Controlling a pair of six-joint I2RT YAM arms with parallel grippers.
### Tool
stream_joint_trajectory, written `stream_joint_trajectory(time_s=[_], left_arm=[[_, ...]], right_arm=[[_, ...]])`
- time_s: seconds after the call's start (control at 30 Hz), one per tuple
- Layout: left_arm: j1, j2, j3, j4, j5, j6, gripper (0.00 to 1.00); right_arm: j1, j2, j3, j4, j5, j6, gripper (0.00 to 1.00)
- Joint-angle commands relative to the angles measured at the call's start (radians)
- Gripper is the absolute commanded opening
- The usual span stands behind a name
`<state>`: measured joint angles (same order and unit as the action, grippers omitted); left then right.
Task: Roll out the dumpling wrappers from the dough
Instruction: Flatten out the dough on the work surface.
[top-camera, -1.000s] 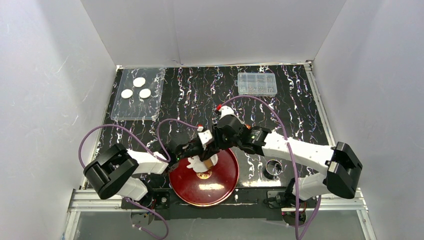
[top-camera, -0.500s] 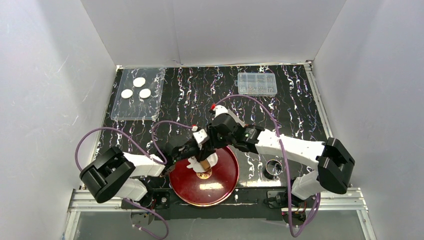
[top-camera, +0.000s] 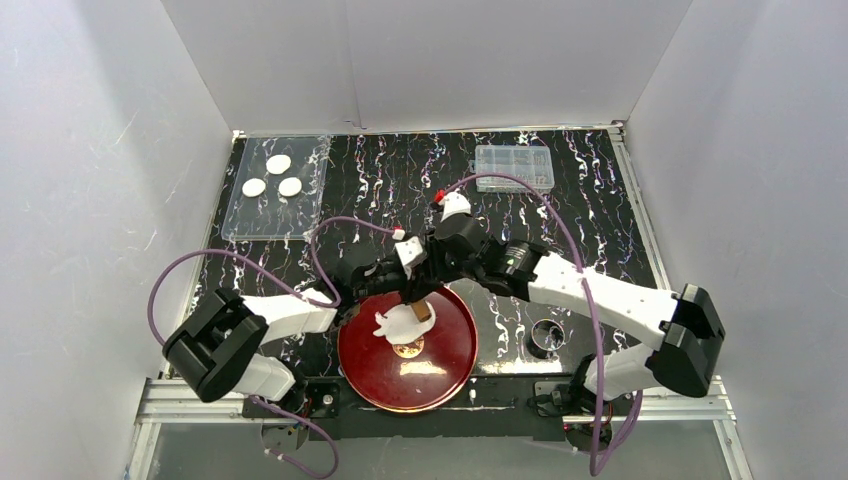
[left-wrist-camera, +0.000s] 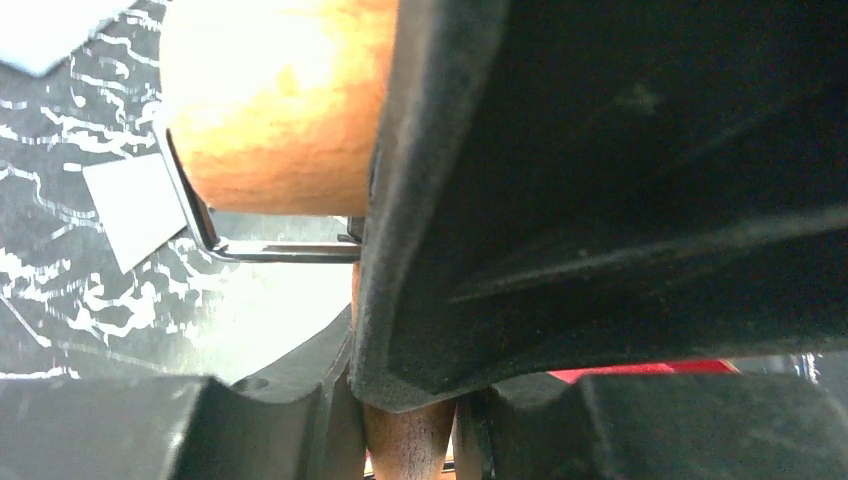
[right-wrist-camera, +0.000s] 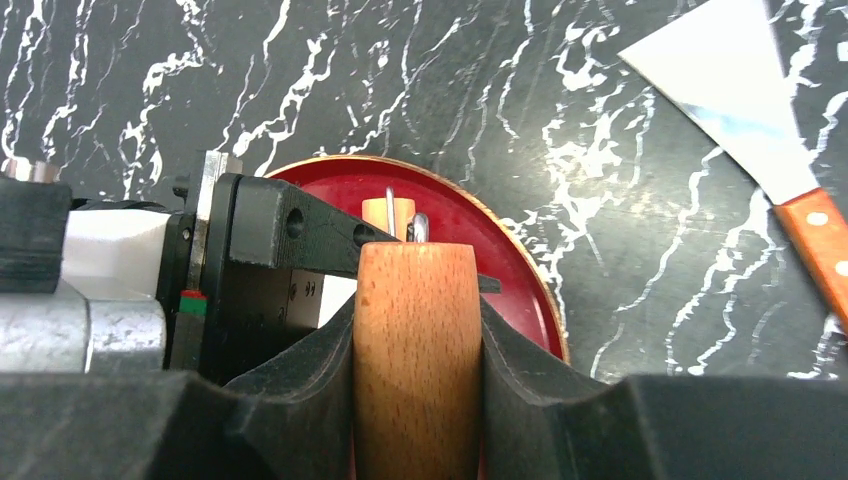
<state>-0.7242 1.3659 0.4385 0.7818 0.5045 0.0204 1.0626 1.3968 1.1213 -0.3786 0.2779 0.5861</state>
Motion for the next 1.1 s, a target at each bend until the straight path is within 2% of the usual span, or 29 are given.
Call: stream_joint_trajectory(time_s=[0.0, 0.23, 0.37, 0.8, 1.07], left_arm=[[-0.035, 0.108, 0.105, -0.066, -0.134, -0.035, 0.00], [-0.068, 0.161, 0.060, -0.040, -0.189, -0.065, 0.00], [-0.087, 0.157, 0.000, -0.045, -0.218, -0.099, 0.00], [-0.090, 0.104, -0.121, -0.207, -0.353, -0.259, 0.00], [-0.081, 0.108, -0.126, -0.228, -0.382, -0.298, 0.00]], right_arm=[[0.099, -0.014, -0.032, 0.062, -0.169, -0.124, 0.01], [0.104, 0.082, -0.077, 0.109, -0.268, -0.057, 0.01], [0.111, 0.086, -0.110, 0.118, -0.271, -0.059, 0.01], [0.150, 0.165, -0.127, 0.166, -0.346, -0.080, 0.01], [0.158, 0.178, -0.126, 0.179, -0.361, -0.086, 0.01]])
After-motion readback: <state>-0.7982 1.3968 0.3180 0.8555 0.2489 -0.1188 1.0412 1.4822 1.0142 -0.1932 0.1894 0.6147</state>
